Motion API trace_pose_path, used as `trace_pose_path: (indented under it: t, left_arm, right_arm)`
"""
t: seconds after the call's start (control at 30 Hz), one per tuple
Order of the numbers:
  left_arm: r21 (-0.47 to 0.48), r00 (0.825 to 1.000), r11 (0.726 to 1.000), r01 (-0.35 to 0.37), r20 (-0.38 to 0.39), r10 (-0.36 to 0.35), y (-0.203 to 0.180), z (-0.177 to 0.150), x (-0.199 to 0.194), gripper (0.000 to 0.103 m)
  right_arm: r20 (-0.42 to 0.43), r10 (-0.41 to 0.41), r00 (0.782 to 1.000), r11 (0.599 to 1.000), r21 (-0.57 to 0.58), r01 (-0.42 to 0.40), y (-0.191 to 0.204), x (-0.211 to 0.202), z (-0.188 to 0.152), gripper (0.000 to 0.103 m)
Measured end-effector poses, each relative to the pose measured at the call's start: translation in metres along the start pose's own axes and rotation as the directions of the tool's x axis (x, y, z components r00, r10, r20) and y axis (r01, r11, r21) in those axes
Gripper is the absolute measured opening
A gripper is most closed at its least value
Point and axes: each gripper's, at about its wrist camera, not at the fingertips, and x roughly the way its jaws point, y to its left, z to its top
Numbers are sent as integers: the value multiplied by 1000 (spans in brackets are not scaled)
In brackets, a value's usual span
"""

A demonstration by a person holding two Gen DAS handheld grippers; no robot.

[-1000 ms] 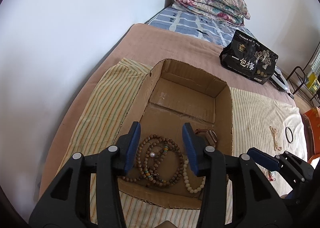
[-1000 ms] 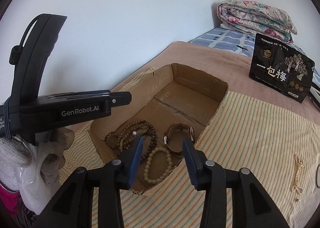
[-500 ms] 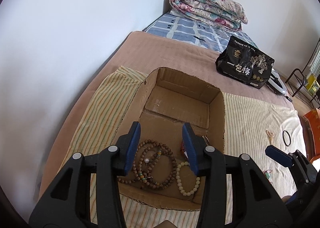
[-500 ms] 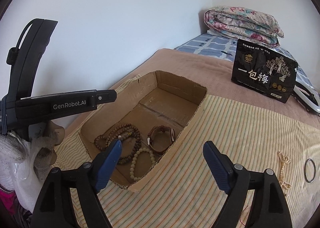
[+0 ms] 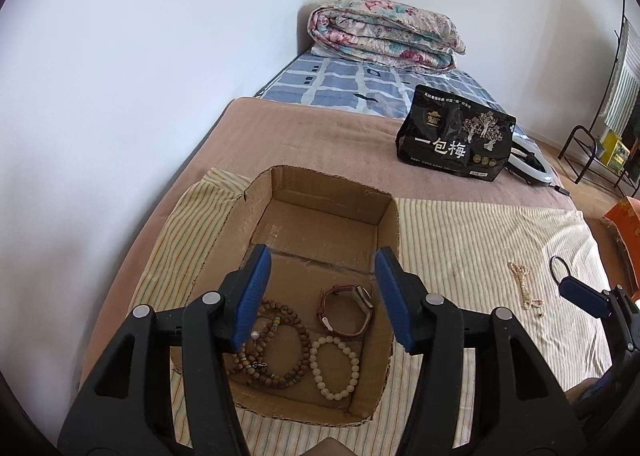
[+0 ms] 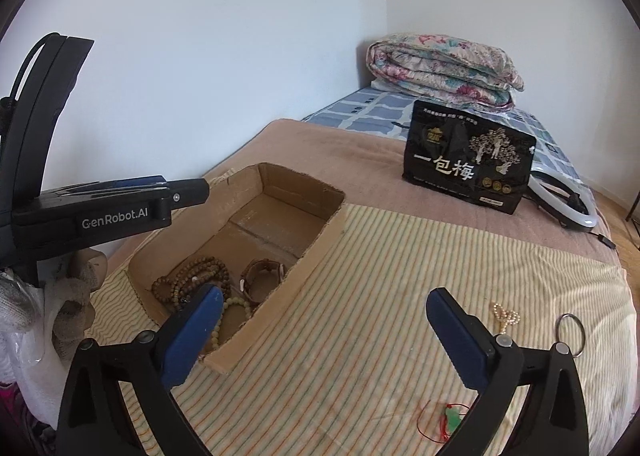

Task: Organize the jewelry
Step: 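Withdraw both tools toward the pearl necklace and black bangle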

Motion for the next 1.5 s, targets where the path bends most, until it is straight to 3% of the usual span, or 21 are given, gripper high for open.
trace_pose_path:
  t: [0.5,0.83,1.1,1.5]
  left_arm:
    - [53,998,998,45,46,-47,-51,2,-16,56]
    - [124,993,988,87,71,-96,-91,-6,-31,56]
    - [189,987,972,140,52,-153,-126,-14,-35,56]
    - [306,976,928,214,-33,-214,-180,-34,-18,56]
  right_arm:
    - [52,-126,991,991,59,123,-46,-41,-4,103]
    - [57,-207,977,971,136,198,-101,-66,-21,103]
    - [48,-270,962,947,195,256,-153,-82,-34,103]
    - [37,-329,943,929,191,317,-207,-92,-42,103]
